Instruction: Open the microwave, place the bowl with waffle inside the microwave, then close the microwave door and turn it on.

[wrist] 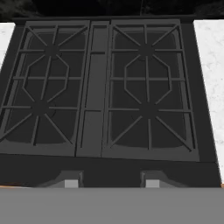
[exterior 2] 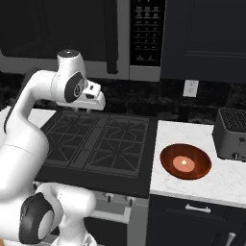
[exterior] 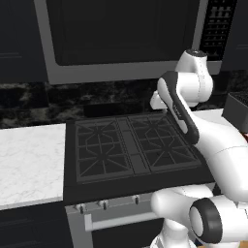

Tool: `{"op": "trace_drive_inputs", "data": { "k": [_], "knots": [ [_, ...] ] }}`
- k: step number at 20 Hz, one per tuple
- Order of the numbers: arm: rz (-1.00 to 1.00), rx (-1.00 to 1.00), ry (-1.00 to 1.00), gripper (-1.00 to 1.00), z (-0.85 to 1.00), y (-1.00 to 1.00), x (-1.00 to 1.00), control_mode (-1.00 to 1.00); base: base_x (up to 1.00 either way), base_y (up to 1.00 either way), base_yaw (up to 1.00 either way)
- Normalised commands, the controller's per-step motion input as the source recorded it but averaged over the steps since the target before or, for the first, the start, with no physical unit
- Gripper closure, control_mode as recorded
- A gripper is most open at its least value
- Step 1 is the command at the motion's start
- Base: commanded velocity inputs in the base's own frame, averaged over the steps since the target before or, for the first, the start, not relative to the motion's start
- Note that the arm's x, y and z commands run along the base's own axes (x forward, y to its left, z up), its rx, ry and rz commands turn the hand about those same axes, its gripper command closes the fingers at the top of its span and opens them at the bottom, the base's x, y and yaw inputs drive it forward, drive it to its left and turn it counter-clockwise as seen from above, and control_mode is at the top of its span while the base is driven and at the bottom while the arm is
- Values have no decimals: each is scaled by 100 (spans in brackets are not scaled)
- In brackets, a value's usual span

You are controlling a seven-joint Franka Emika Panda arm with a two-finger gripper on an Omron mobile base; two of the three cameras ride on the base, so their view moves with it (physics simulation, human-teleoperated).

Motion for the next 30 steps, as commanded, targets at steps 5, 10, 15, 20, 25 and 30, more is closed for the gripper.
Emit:
{"op": "trace_drive_inputs", "data": {
  "k": [5,10,15,20,25,30],
  "knots": [
    [0,0,-2,-100,0,0,-12,-100,0,0,0],
    [-1,0,-13,-100,8,-17,-34,-100,0,0,0],
    [-1,2,-14,-100,17,-30,-31,-100,0,0,0],
    [-1,0,-17,-100,19,-25,-25,-100,0,0,0],
    [0,0,-17,-100,27,-12,-21,-100,0,0,0],
    [0,0,-22,-100,28,-2,-20,-100,0,0,0]
  ]
}}
